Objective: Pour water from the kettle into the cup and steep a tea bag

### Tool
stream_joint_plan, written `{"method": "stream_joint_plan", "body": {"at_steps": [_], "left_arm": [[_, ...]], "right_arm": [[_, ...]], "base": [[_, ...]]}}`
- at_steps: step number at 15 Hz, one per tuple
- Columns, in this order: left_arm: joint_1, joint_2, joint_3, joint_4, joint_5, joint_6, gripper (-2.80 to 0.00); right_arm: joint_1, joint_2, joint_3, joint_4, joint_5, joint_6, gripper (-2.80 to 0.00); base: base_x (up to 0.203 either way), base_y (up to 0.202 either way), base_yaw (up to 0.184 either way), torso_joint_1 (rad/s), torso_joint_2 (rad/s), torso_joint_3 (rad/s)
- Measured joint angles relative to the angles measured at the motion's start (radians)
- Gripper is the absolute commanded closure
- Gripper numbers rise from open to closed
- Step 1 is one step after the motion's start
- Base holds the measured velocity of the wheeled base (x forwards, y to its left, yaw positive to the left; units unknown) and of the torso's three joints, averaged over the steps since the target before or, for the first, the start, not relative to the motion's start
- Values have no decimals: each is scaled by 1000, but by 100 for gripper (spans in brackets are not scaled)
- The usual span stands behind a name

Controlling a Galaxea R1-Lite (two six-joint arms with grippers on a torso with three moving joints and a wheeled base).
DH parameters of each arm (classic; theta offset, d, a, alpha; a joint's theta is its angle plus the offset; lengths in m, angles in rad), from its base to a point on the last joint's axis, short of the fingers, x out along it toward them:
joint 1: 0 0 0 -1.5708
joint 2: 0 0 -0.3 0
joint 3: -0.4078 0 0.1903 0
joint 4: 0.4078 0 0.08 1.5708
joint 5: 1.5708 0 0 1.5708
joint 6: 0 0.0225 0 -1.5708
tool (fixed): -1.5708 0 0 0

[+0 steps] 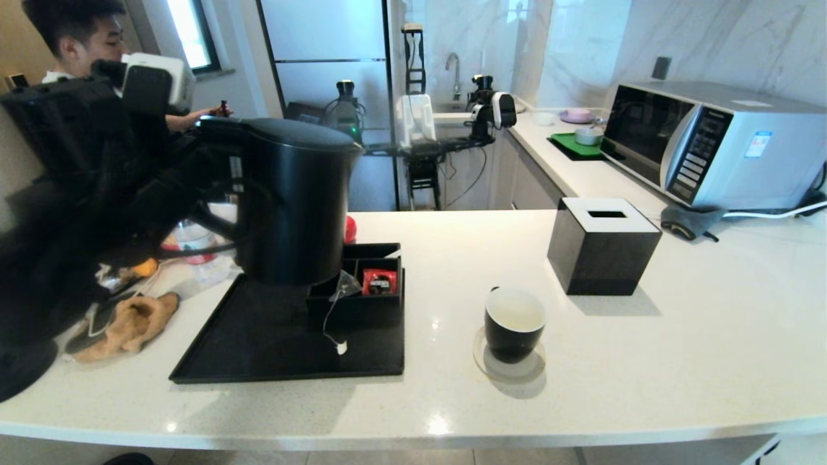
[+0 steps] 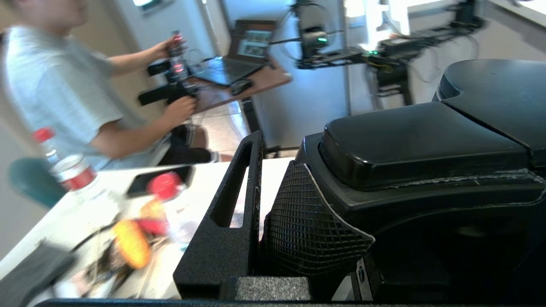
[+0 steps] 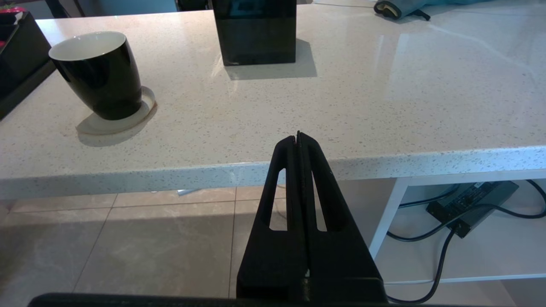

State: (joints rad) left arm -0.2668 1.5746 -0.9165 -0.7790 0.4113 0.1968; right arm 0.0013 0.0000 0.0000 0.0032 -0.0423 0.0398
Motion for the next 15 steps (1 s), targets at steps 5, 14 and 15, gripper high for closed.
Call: {"method": "stream_joint_plan", "body": {"at_steps": [5,14,15], "left_arm": [[105,-83,104,-34,-1,-25,0],[164,-126,375,-327,-2,-25,0],[164,-127,404,-347,-2,-25,0]], "right_arm": [[0,0,0,0,0,0,0],[0,0,0,0,-1,0,0],[0,0,0,0,-1,0,0]], "base": [[0,0,0,0,0,0],[0,0,0,0,0,0],[0,0,0,0,0,0]]}}
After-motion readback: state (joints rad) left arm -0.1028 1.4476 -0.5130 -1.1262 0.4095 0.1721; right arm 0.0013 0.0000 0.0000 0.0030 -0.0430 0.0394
